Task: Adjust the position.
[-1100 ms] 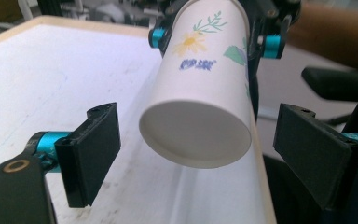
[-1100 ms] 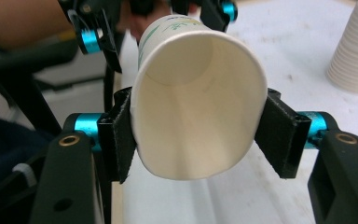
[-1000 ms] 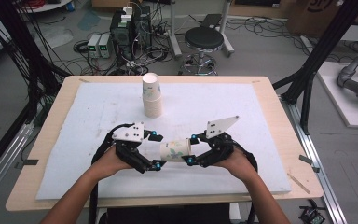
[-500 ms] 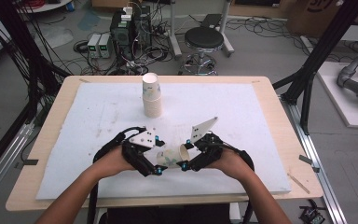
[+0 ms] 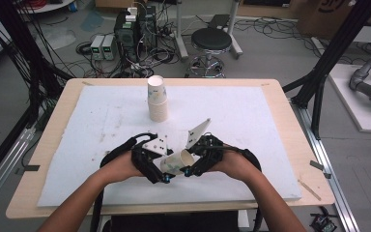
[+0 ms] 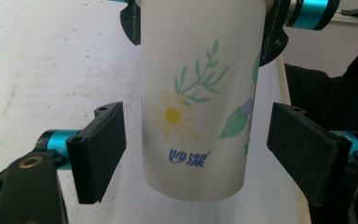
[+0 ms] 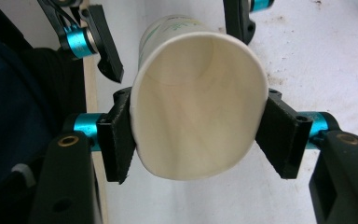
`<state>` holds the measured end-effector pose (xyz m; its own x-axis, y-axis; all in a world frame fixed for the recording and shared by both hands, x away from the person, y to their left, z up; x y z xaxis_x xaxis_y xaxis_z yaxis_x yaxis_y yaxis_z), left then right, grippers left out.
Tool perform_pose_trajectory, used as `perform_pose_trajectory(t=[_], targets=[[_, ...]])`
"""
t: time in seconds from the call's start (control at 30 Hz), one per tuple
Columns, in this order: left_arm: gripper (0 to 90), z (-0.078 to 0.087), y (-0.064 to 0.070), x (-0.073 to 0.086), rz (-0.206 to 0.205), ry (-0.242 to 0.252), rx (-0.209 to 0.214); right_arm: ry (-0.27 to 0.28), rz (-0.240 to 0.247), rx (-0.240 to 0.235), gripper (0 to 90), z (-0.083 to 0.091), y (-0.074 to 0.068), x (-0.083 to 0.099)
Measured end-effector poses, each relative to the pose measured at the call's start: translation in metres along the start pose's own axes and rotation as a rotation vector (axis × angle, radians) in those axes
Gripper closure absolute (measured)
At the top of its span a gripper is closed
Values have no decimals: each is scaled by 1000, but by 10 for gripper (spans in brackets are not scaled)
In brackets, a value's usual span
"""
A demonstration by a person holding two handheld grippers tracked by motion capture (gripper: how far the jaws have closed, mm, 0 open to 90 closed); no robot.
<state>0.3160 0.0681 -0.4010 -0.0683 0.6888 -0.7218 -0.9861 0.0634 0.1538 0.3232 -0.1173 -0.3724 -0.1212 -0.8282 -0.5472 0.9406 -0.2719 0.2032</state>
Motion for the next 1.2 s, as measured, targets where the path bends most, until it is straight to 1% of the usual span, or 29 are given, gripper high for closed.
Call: perform_pose_trajectory(t=[0.03, 0.07, 0.13, 0.23, 0.3, 0.33, 0.4, 0.53, 0.7, 0.73, 0.77, 0.8, 0.83, 0.87, 0.9, 0.93, 0.97, 1.0, 1.03, 1.07, 1.1, 1.13, 1.2], targets=[[207, -1, 0, 0, 3, -3, 4, -12, 16, 5, 357, 0, 0, -2], [212, -1, 0, -1, 4, -5, 3, -34, 22, 12, 357, 0, -1, -4], [221, -2, -1, -2, 3, -11, 9, -59, 44, 18, 357, -1, -3, -8], [255, -4, -2, -2, 3, -12, 23, -83, 59, 15, 357, -2, -4, -12], [299, -4, -2, -2, -1, -16, 34, -92, 67, 12, 357, -3, -5, -14], [331, -4, -2, -2, -2, -13, 37, -95, 72, 9, 357, -3, -6, -15], [368, -4, -2, -2, -6, -15, 41, -98, 74, 6, 357, -3, -8, -16], [373, -4, -2, -2, -14, -21, 47, -99, 81, 7, 358, -4, -9, -17], [374, -5, -2, -2, -12, -12, 52, -90, 93, -2, 350, -4, -9, -17], [372, -5, -2, -1, -5, 4, 51, -83, 90, -1, 332, -4, -9, -17], [369, -5, -2, -1, -2, 22, 52, -71, 80, 1, 317, -4, -8, -17], [368, -4, -3, 0, -4, 28, 50, -56, 65, -1, 297, -3, -7, -16], [368, -4, -3, 1, 2, 49, 49, -42, 56, -6, 265, -2, -6, -15], [365, -4, -3, 2, 3, 53, 44, 2, 46, -11, 216, -2, -5, -15], [362, -3, -4, 3, 6, 64, 41, 32, 11, 0, 194, 1, -4, -14], [358, -2, -4, 3, 13, 75, 38, 62, -12, 15, 194, 4, -3, -13], [358, -1, -4, 5, 18, 90, 32, 80, -29, 15, 194, 6, -2, -12], [352, 0, -5, 6, 22, 96, 28, 112, -56, 30, 194, 11, 0, -10], [350, 1, -5, 8, 29, 109, 22, 134, -71, 37, 194, 13, 1, -8], [345, 3, -5, 10, 37, 124, 15, 168, -100, 49, 194, 18, 3, -5], [342, 4, -6, 12, 44, 144, 4, 197, -118, 53, 194, 21, 5, -2], [339, 6, -6, 14, 52, 155, -3, 227, -148, 72, 194, 25, 7, 2], [339, 9, -7, 18, 61, 185, -18, 269, -187, 110, 194, 32, 11, 10]])
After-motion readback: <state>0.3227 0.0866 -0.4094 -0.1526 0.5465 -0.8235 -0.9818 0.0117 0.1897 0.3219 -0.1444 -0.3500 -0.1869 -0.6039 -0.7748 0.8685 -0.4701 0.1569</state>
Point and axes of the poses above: each handheld gripper's, and its own axes: z roughly backward along the jaws, x roughly out of its underside, y roughly to its right, the point moved 2 cm from there along -z, roughly forward along the jaws, and after that the axes turned 14 degrees about x, right-handed, at the moved point
